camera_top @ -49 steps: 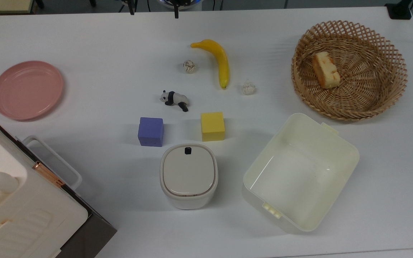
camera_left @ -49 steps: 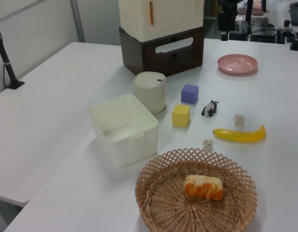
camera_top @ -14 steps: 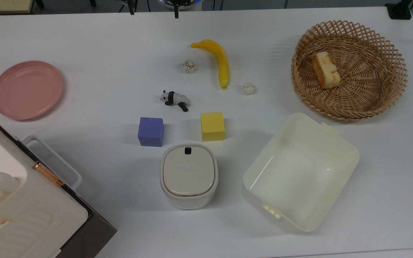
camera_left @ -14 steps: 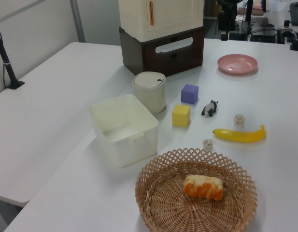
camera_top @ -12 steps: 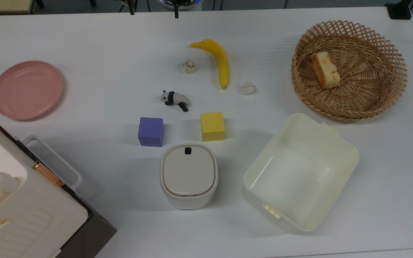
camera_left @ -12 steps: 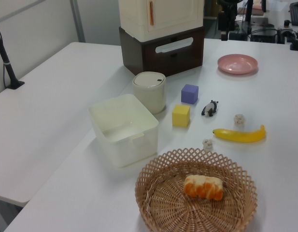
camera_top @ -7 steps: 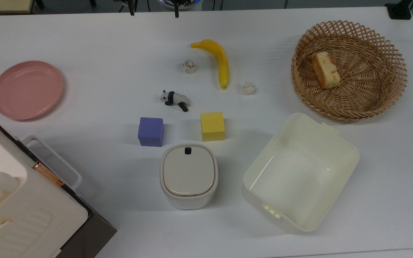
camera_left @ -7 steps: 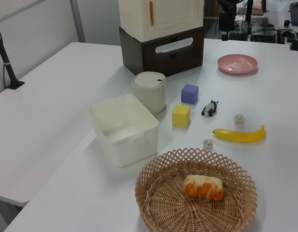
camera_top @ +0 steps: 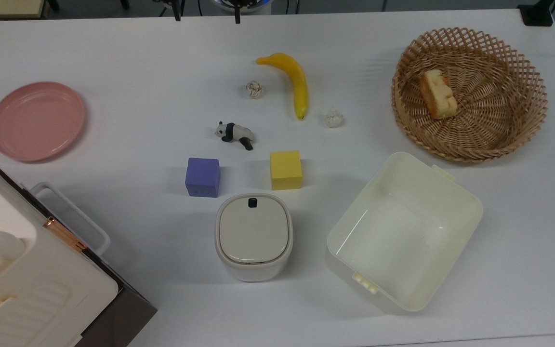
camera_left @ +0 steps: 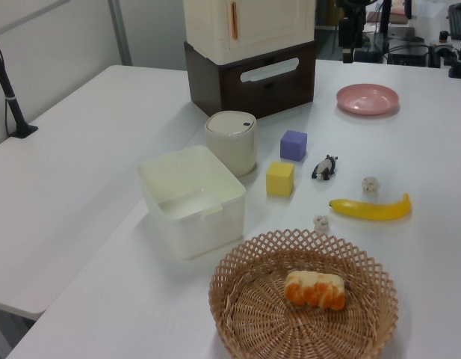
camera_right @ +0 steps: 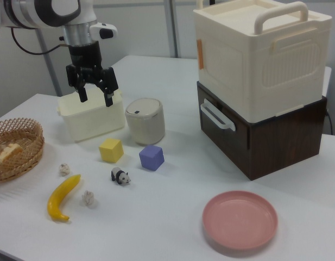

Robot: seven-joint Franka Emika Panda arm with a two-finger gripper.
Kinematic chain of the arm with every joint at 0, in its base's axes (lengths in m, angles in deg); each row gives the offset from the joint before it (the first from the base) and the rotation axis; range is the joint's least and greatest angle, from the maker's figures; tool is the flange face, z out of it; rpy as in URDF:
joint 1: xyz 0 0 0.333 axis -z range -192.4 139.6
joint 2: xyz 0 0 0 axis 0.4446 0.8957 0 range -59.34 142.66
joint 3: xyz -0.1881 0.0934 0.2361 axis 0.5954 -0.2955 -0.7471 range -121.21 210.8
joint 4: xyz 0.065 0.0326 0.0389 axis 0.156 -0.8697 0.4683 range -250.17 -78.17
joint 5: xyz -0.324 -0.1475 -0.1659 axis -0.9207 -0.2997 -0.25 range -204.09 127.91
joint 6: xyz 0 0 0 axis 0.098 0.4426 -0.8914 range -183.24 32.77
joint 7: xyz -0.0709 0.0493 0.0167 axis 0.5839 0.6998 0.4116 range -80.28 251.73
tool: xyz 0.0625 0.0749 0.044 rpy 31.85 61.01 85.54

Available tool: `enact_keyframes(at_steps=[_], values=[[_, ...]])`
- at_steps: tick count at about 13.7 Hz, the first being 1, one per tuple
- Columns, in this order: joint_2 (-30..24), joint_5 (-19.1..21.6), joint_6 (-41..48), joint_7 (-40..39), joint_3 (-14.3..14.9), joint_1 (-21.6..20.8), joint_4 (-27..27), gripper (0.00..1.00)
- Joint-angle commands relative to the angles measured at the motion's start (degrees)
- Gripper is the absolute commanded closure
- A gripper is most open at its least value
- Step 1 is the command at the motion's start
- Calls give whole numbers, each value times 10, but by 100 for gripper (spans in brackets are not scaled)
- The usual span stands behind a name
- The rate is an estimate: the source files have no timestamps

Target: Open the drawer

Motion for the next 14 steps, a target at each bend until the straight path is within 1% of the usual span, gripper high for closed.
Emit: enact_keyframes(at_steps=[1,8,10,12,13,14], values=[[-5,-5,13,-12,1,-2,0,0],[-1,-6,11,-14,1,-3,0,0],[3,-6,2,-61,0,-3,-1,0],[10,-6,-9,-137,0,-5,-3,0],[22,-9,-14,-173,0,-5,-4,0],[37,-17,-36,-193,-1,-6,-3,0]])
